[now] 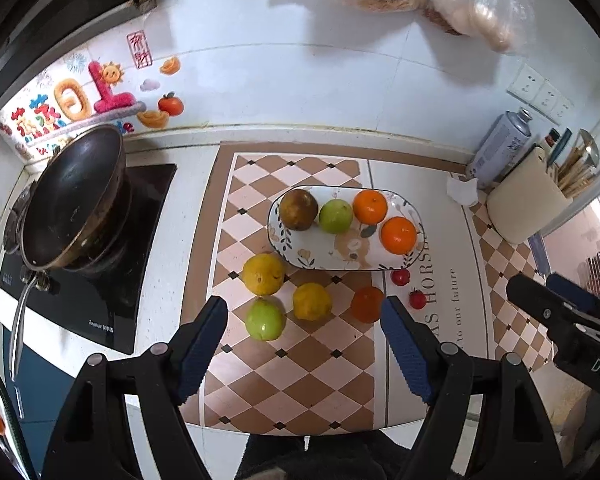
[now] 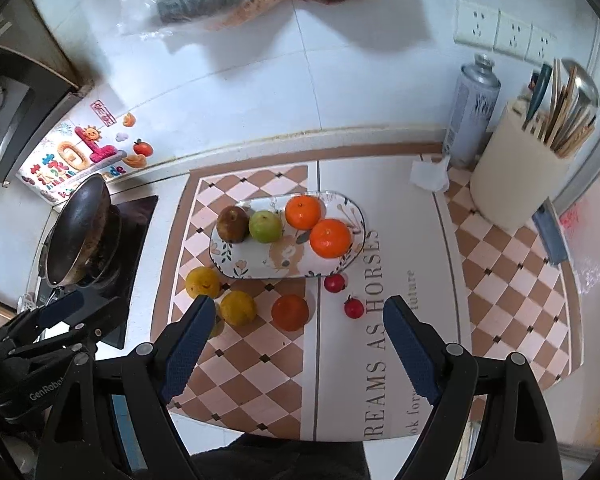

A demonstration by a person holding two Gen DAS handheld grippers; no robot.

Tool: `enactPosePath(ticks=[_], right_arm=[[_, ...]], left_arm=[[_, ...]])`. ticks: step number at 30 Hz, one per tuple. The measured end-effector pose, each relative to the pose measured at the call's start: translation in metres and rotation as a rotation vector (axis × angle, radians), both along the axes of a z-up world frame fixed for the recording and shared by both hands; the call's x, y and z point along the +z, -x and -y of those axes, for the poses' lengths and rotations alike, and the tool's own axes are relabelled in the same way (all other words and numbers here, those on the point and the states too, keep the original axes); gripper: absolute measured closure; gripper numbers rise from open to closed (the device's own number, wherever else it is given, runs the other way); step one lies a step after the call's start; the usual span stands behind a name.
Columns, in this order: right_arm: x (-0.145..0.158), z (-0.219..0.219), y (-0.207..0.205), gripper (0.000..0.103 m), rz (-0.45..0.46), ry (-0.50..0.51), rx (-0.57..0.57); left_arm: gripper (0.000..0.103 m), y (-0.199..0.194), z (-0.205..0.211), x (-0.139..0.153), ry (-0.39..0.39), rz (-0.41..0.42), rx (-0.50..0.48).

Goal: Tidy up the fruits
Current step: 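Grasp a second green apple with the left tool while the right tool grasps the dark red-orange fruit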

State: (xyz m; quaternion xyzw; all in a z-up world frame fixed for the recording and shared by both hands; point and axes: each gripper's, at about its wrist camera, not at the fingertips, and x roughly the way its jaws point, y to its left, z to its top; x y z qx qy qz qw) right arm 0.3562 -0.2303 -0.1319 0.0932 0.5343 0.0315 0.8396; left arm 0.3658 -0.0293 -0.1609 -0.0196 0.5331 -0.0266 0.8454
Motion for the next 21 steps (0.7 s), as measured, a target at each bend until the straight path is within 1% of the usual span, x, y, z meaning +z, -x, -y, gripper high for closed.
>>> enactPosePath(ticks=[1,2,3,5,6,7,9,12,15,17,18,20,21], right_arm=[[-0.006,0.001,-0.002,0.015,-0.013,-0.010,0.000],[-0.015,0.002,-0.005,0.015,-0.032,-0.024,0.002],[-0.024,0.002,-0.007,0.015,-0.051,-0.036,0.003],[-0.046,0.002,-0.014,0.015,-0.091,-0.054,0.015],[-0.058,0.001,-0.018,0.015,-0.099,-0.046,0.024],[-0.075,-0.002,-0.023,0.015,-0.135,-0.049,0.034],[-0.101,-0.007,-0.031,0.015,-0.176,-0.065,0.049],[-0.147,-0.016,-0.044,0.015,-0.241,-0.082,0.059],[-0.187,-0.026,-0.058,0.015,-0.294,-0.108,0.059],[-0.211,-0.031,-0.067,0.015,-0.332,-0.153,0.053],[-0.221,-0.034,-0.071,0.016,-0.347,-0.158,0.057],[-0.241,-0.040,-0.079,0.020,-0.376,-0.145,0.059],[-0.249,-0.042,-0.082,0.026,-0.388,-0.139,0.060]], left_arm=[[0.025,-0.002,-0.001,-0.004,0.005,-0.002,0.005],[0.017,-0.004,-0.004,-0.007,0.011,-0.003,0.010],[0.006,-0.007,-0.007,-0.011,0.013,-0.008,0.018],[0.005,-0.014,-0.014,-0.022,0.009,-0.011,0.043],[0.005,-0.019,-0.018,-0.029,-0.003,-0.020,0.064],[0.005,-0.022,-0.022,-0.035,-0.008,-0.029,0.077],[0.005,-0.031,-0.032,-0.055,-0.020,-0.071,0.111],[0.005,-0.040,-0.043,-0.080,-0.013,-0.131,0.142],[0.005,-0.047,-0.053,-0.110,0.013,-0.215,0.169],[0.005,-0.050,-0.059,-0.132,0.064,-0.295,0.192],[0.005,-0.052,-0.061,-0.141,0.091,-0.328,0.204],[0.005,-0.054,-0.065,-0.159,0.114,-0.372,0.235],[0.005,-0.056,-0.065,-0.167,0.126,-0.393,0.244]])
